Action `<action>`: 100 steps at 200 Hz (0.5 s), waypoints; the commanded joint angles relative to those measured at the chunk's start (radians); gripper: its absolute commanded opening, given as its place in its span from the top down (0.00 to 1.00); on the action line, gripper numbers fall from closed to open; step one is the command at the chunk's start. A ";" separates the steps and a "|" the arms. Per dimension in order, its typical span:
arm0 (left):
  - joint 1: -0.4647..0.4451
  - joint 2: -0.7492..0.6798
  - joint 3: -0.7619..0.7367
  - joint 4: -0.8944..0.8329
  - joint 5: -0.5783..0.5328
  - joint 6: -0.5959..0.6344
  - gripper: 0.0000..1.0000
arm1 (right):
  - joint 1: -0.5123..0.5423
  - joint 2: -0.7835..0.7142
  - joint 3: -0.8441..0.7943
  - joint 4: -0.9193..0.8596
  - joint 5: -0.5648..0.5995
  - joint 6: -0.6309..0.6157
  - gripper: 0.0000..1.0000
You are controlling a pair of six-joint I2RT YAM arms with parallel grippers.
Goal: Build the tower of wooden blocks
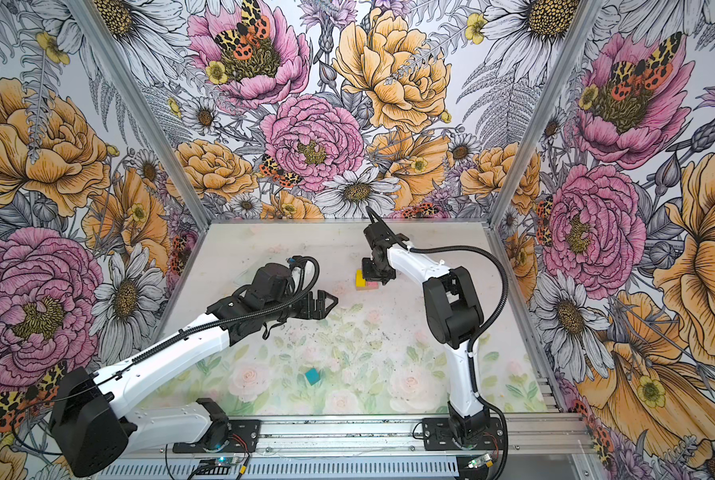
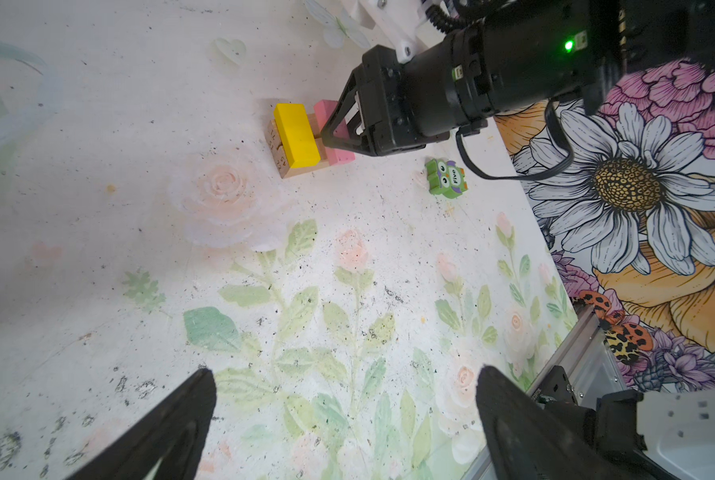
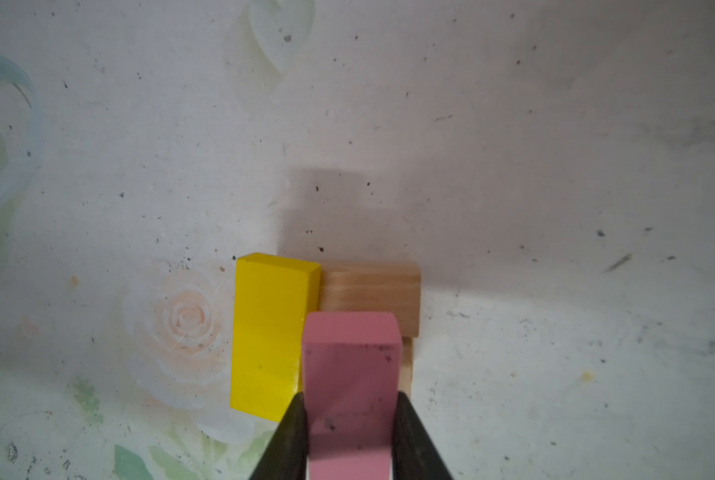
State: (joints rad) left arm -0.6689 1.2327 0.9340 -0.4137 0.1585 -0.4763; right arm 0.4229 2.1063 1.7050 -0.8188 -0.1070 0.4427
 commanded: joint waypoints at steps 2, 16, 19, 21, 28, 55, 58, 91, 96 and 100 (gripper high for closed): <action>0.012 0.001 0.022 0.027 0.029 -0.013 0.01 | -0.002 0.021 0.038 -0.008 -0.003 -0.016 0.83; 0.013 0.002 0.020 0.028 0.030 -0.013 0.01 | -0.003 0.026 0.043 -0.011 -0.001 -0.018 0.82; 0.011 0.002 0.019 0.030 0.030 -0.013 0.01 | -0.004 0.026 0.044 -0.012 0.000 -0.019 0.82; 0.013 0.002 0.019 0.030 0.031 -0.013 0.01 | -0.004 0.027 0.045 -0.012 -0.001 -0.019 0.82; 0.014 0.002 0.019 0.031 0.033 -0.013 0.01 | -0.004 0.028 0.045 -0.013 0.000 -0.019 0.82; 0.018 0.008 0.020 0.035 0.039 -0.014 0.01 | -0.004 0.034 0.050 -0.016 0.001 -0.021 0.81; 0.016 0.010 0.020 0.035 0.039 -0.013 0.01 | -0.004 0.035 0.053 -0.016 0.000 -0.021 0.80; 0.017 0.016 0.023 0.038 0.044 -0.012 0.01 | -0.004 0.042 0.055 -0.019 0.002 -0.021 0.79; 0.019 0.017 0.025 0.038 0.044 -0.012 0.01 | -0.004 0.045 0.056 -0.019 0.002 -0.021 0.79; 0.017 0.017 0.025 0.039 0.045 -0.012 0.01 | -0.003 0.046 0.056 -0.019 0.002 -0.021 0.79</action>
State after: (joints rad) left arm -0.6621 1.2430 0.9344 -0.4095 0.1776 -0.4763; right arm 0.4229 2.1242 1.7271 -0.8299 -0.1070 0.4339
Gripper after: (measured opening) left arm 0.989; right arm 0.308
